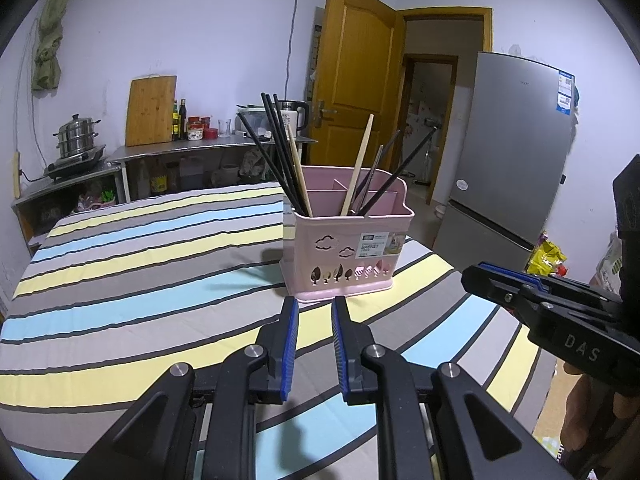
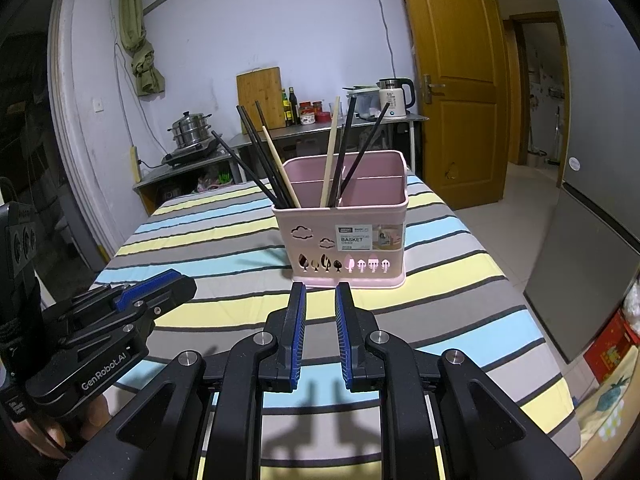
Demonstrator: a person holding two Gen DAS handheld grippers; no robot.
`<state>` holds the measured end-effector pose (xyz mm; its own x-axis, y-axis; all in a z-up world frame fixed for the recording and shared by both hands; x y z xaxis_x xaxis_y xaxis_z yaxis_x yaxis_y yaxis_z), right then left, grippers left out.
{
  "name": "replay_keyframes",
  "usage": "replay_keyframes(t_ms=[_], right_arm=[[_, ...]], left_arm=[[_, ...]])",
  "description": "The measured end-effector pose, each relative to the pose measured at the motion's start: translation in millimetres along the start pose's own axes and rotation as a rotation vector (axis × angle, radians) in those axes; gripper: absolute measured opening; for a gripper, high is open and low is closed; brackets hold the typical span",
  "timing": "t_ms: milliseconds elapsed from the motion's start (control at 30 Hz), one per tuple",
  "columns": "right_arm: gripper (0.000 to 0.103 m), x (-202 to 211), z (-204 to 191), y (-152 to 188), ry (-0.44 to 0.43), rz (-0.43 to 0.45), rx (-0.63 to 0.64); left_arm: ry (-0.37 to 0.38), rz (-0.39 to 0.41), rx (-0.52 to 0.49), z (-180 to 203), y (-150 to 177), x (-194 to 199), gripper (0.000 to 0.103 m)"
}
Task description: Organize utensils
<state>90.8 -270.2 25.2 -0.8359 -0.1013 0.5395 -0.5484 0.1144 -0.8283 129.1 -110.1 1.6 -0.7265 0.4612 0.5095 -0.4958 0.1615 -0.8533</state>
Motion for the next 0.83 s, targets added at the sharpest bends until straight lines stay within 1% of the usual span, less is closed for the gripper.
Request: replay_keyframes(t_ms=[333,833], right_arm=[[0.015,-0.1,0.1,-0.2,0.000,0.000,0.001],[0.015,-3.7,2.7,3.9,0.005,-0.005,0.003]], left_arm=[[0.011,0.003,-0.021,3.1,1.2,-0.1,0.016],[0.012,0.005,-0.020,5.6,1.3,-0.2,0.016]])
Point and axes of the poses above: each gripper's, at about its wrist camera, not at the fingertips, and x roughly against the way its jaws point, z to its right, y to its underside, the point moved 6 cm from there along -x, roughly the way its jaws point, and after that the axes turned 1 degree about -x, right-handed, at the moved point
